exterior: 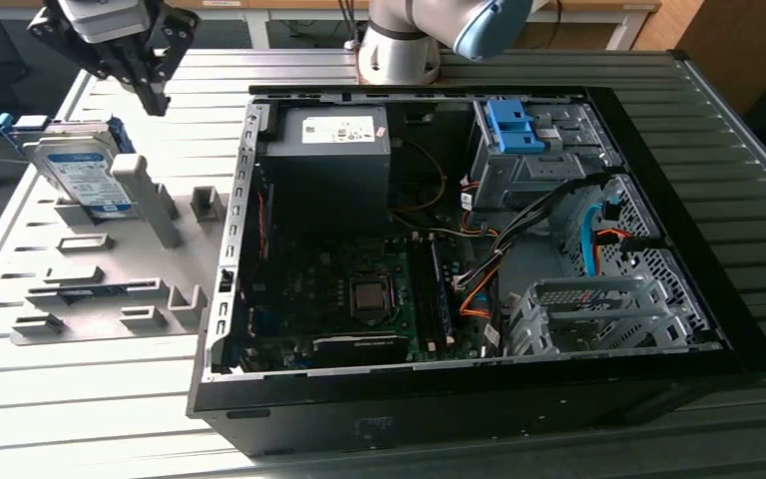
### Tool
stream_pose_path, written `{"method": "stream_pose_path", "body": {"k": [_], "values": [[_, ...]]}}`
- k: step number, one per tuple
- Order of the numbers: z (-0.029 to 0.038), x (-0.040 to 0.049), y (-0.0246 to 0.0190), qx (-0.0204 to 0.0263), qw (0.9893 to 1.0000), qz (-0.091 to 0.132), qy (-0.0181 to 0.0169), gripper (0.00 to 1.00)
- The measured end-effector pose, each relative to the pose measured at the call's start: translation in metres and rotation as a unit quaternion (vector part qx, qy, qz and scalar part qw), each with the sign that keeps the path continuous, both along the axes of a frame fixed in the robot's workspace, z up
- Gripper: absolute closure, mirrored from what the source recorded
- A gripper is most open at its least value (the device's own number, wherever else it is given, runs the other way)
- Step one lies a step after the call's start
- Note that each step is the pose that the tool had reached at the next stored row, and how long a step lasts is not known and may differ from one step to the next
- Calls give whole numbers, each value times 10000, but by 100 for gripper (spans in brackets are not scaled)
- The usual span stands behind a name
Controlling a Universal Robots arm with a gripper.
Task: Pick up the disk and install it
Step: 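Reach for the disk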
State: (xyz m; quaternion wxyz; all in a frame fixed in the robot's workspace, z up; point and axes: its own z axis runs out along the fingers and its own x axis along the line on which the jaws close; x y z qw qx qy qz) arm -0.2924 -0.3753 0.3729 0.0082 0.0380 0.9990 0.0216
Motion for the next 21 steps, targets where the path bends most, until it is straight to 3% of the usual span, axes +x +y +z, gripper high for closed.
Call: {"method": "stream_pose_path", "body": {"k": [21], "values": [[-1,-109,9,0,10000,0,1,89]]}}
